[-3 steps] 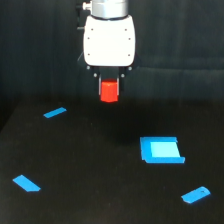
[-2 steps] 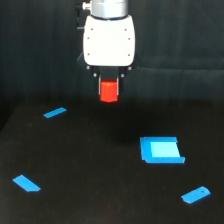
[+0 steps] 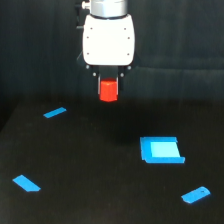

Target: Pick up the red object from the table

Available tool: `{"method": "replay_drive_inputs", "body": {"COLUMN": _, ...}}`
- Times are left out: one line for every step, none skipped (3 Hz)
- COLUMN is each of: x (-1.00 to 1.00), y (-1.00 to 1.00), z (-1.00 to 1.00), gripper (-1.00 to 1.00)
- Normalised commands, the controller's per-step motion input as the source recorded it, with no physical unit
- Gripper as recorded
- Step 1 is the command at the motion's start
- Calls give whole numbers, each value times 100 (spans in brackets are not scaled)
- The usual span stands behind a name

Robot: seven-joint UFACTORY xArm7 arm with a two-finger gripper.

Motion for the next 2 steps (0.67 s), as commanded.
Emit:
{"method": "replay_drive_inputs", "body": {"x": 4, "y": 5, "z": 11, "gripper": -100}}
{"method": "replay_drive_inputs", "body": {"x": 8, "y": 1, "z": 0, "gripper": -97}}
